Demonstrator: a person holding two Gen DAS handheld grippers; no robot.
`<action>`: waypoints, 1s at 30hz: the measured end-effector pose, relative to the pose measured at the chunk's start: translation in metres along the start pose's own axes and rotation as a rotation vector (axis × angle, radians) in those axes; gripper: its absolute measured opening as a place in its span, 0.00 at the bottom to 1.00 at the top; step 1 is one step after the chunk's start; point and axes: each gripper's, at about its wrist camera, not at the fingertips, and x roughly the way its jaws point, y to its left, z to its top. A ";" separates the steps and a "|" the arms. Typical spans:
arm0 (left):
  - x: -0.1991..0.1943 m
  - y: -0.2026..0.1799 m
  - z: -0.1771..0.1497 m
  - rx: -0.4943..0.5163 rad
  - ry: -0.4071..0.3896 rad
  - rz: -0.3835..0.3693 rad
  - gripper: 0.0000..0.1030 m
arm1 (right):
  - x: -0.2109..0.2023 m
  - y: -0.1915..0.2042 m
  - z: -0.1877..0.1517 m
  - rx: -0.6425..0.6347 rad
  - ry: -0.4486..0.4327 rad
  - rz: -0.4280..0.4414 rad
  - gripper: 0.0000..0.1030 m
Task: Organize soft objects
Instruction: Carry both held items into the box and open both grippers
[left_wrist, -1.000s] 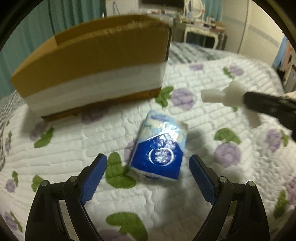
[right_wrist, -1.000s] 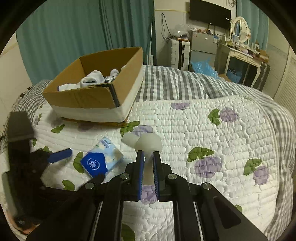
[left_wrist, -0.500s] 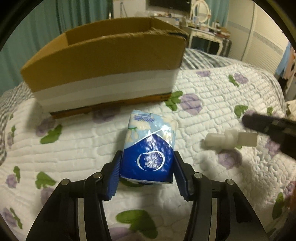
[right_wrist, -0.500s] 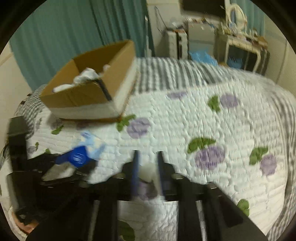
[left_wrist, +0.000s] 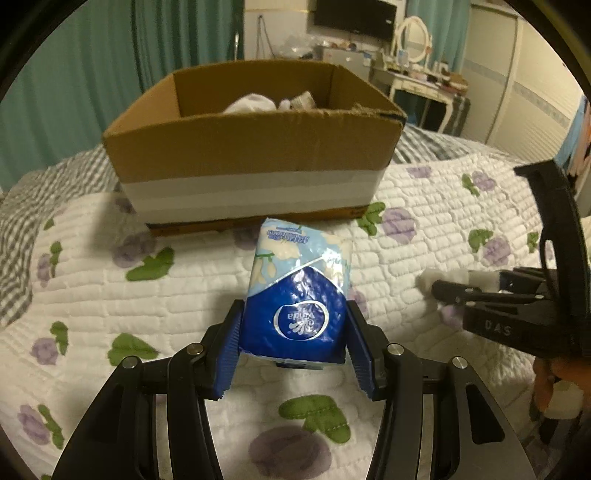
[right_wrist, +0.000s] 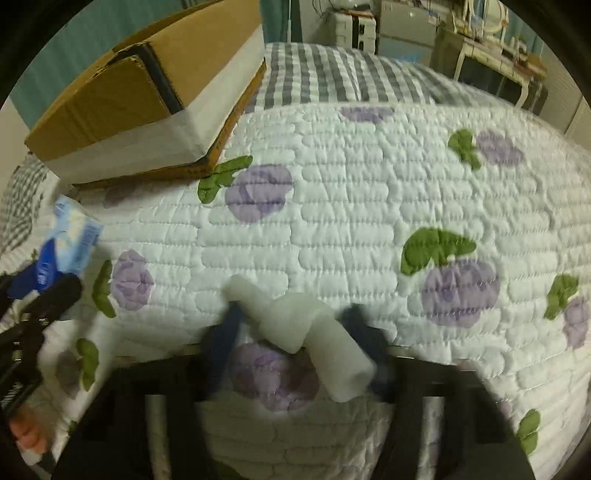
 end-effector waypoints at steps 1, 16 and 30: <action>-0.003 0.001 0.000 -0.001 -0.005 0.001 0.50 | -0.001 0.003 -0.001 -0.013 -0.004 -0.010 0.35; -0.090 0.040 0.046 0.087 -0.193 0.039 0.50 | -0.137 0.065 0.023 -0.123 -0.310 0.041 0.32; -0.043 0.090 0.168 0.124 -0.301 0.064 0.52 | -0.123 0.111 0.168 -0.142 -0.455 0.112 0.34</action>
